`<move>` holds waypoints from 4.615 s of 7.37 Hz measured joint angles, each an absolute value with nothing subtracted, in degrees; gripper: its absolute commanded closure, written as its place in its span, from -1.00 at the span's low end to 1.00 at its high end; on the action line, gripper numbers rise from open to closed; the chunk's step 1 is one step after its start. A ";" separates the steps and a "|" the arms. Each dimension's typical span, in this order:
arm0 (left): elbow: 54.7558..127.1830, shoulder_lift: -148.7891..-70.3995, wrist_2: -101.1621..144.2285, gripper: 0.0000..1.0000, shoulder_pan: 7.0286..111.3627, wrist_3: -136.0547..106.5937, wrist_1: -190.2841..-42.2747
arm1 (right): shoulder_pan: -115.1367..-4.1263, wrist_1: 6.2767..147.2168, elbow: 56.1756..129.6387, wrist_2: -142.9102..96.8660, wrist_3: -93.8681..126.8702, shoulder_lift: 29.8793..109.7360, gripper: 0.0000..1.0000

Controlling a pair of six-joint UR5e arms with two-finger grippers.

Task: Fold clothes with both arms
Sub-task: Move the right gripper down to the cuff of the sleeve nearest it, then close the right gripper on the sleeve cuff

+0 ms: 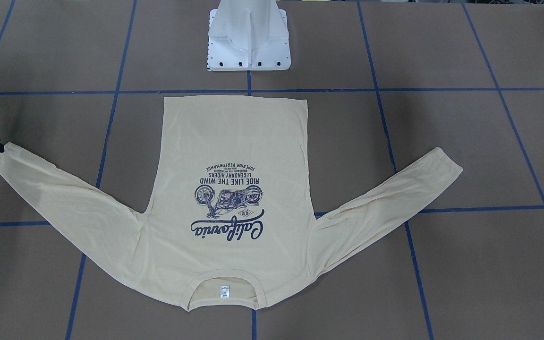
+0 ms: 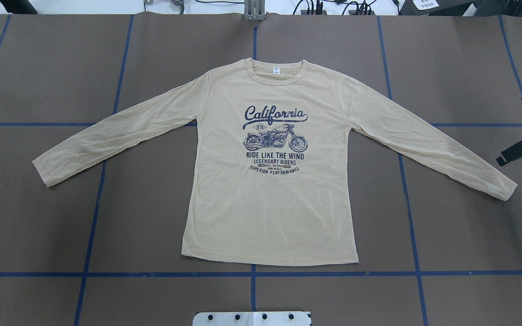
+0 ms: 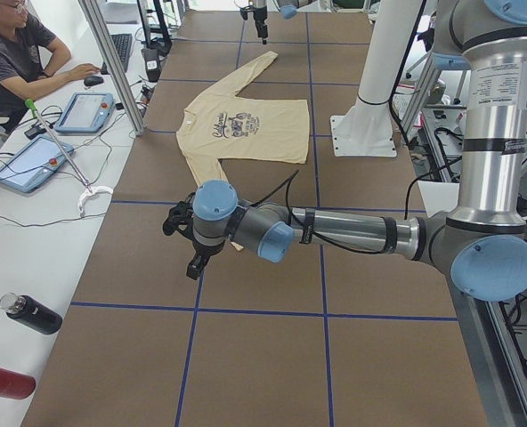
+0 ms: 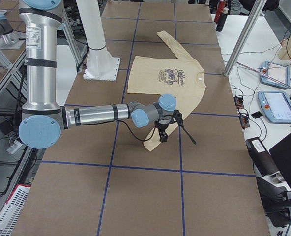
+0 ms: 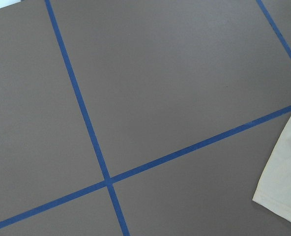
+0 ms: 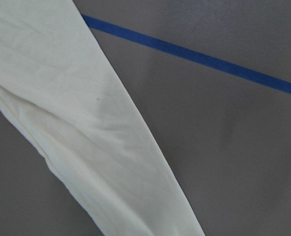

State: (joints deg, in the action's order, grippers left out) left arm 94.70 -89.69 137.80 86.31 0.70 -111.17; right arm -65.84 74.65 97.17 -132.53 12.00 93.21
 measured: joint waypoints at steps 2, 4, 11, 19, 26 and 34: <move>94.87 -89.67 137.89 -1.00 86.31 0.70 -111.18 | -64.84 70.97 96.69 -129.47 12.28 95.29 -1.00; 94.95 -89.67 137.90 -1.00 86.31 0.76 -111.18 | -62.96 63.07 95.69 -128.62 15.02 97.57 -1.00; 94.84 -89.65 138.49 -0.99 86.31 0.74 -111.18 | -59.48 42.76 86.50 -128.64 25.15 98.19 -0.99; 94.74 -89.65 140.72 -0.99 86.31 0.62 -111.18 | -57.63 43.03 86.43 -128.45 25.39 99.92 -0.77; 94.74 -89.65 140.80 -0.99 86.31 0.60 -111.10 | -57.62 43.03 87.29 -129.02 25.33 100.36 0.50; 94.71 -89.57 142.49 -0.99 86.39 0.58 -110.85 | -59.95 42.99 93.60 -134.37 33.14 96.75 1.00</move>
